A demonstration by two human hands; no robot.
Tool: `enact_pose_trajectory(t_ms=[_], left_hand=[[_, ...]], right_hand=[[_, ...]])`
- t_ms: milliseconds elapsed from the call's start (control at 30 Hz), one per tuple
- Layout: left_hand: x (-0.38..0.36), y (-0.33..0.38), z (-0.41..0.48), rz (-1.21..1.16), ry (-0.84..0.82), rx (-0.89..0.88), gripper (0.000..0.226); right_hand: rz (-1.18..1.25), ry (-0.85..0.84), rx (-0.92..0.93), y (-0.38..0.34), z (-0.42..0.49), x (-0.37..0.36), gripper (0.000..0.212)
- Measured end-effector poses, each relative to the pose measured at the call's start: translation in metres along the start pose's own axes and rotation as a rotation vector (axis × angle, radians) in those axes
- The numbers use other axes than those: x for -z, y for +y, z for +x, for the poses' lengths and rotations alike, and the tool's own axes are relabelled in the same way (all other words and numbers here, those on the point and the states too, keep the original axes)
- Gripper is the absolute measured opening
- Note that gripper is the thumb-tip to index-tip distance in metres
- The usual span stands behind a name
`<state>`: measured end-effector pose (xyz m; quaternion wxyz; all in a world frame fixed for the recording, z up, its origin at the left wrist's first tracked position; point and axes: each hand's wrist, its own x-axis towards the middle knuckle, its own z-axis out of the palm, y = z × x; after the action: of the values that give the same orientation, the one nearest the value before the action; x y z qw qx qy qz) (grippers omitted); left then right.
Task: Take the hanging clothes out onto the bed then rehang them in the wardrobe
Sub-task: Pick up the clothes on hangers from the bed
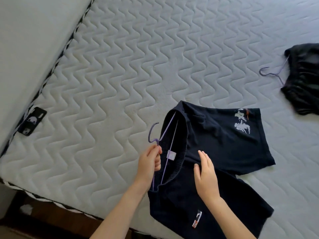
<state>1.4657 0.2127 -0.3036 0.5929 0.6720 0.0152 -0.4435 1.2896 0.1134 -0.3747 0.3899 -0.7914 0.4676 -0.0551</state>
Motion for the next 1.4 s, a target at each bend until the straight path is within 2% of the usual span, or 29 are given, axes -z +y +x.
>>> enact_pose_trajectory(t_ms=[100, 300, 400, 567, 733, 867, 1033, 1167, 1267, 1400], left_hand=[[-0.022, 0.057, -0.061, 0.019, -0.065, -0.057, 0.028], [-0.042, 0.155, -0.186, 0.124, -0.207, -0.207, 0.028], [-0.030, 0.172, -0.234, 0.149, -0.256, -0.257, 0.025], [-0.001, 0.165, -0.280, 0.248, -0.370, -0.315, 0.027], [0.009, 0.147, -0.290, 0.352, -0.484, -0.229, 0.025], [-0.016, 0.132, -0.306, 0.414, -0.581, -0.163, 0.026], [-0.092, 0.102, -0.337, 0.494, -0.700, -0.162, 0.024], [-0.168, 0.065, -0.361, 0.585, -0.757, -0.190, 0.025], [-0.222, 0.034, -0.376, 0.617, -0.769, -0.217, 0.023], [-0.281, 0.010, -0.397, 0.657, -0.748, -0.253, 0.026]], right_hand=[[0.200, 0.096, -0.055, -0.043, -0.036, 0.055, 0.045], [0.571, 0.275, -0.119, -0.112, -0.133, 0.161, 0.019], [0.680, 0.356, -0.168, -0.125, -0.184, 0.192, 0.021], [0.815, 0.588, -0.265, -0.121, -0.271, 0.206, 0.022], [0.968, 0.831, -0.466, -0.097, -0.353, 0.180, 0.023], [1.019, 1.004, -0.572, -0.073, -0.415, 0.171, 0.028], [1.080, 1.194, -0.677, -0.020, -0.474, 0.180, 0.032], [1.121, 1.279, -0.756, 0.045, -0.508, 0.202, 0.031], [1.171, 1.332, -0.778, 0.098, -0.522, 0.237, 0.029], [1.198, 1.371, -0.716, 0.151, -0.528, 0.312, 0.027]])
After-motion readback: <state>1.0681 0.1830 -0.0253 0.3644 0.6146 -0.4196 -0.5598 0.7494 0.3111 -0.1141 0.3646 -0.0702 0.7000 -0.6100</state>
